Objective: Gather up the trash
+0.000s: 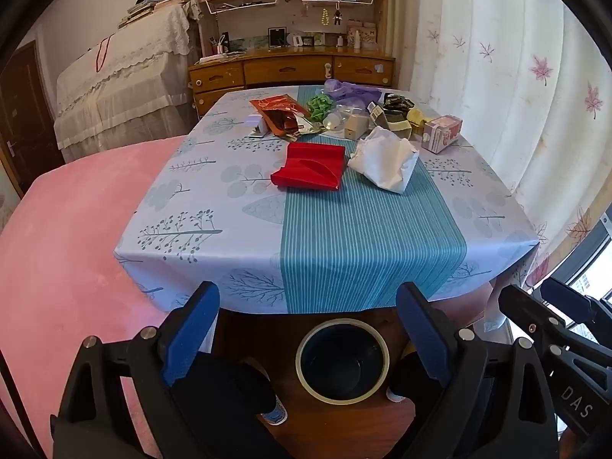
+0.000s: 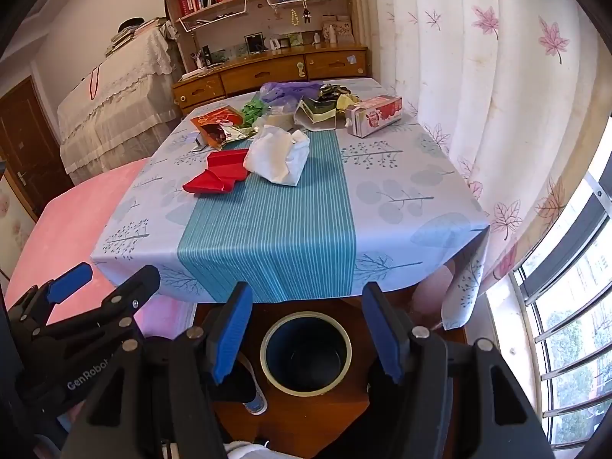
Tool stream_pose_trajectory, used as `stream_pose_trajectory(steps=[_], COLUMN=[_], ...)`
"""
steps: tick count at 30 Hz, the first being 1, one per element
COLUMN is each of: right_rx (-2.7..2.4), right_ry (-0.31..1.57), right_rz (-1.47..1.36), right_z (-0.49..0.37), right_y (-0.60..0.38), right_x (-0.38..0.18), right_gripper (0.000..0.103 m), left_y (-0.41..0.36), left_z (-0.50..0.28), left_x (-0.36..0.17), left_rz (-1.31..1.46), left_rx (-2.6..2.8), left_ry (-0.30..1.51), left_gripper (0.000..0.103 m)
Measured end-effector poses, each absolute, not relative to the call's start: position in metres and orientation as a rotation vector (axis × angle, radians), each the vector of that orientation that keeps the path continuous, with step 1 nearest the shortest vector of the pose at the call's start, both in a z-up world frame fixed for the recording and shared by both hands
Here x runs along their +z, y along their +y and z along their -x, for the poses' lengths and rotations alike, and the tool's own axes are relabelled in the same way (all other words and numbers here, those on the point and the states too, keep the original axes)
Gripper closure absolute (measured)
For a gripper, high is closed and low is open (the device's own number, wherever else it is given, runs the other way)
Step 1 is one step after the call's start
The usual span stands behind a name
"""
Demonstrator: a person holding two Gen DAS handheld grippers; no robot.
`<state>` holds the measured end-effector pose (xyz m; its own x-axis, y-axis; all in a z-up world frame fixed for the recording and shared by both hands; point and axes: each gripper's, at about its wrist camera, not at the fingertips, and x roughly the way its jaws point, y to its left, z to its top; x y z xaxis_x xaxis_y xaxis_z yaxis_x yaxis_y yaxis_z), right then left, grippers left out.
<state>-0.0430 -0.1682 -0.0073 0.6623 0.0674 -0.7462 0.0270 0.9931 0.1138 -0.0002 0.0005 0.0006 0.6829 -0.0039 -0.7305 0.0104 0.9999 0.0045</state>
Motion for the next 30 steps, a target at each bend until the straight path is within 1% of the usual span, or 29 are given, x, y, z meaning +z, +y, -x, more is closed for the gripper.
stream_pose_trajectory(steps=[5, 15, 30], right_rx=[0.018, 0.059, 0.062], right_ry=[0.845, 0.79, 0.777], right_rz=[-0.121, -0.106, -0.108], right_z=[0.038, 0.042, 0.043], right_y=[-0.169, -0.156, -0.154], right_x=[-0.009, 0.005, 0.006], right_gripper=[0.043, 0.042, 0.042], left_y=[0.006, 0.01, 0.011], left_z=[-0.001, 0.003, 0.002], left_x=[0.003, 0.015, 0.013], left_rz=[0.015, 0.018, 0.019], left_rx=[0.006, 0.029, 0.027], left_ry=[0.81, 0.762, 0.764], left_gripper=[0.011, 0.011, 0.011])
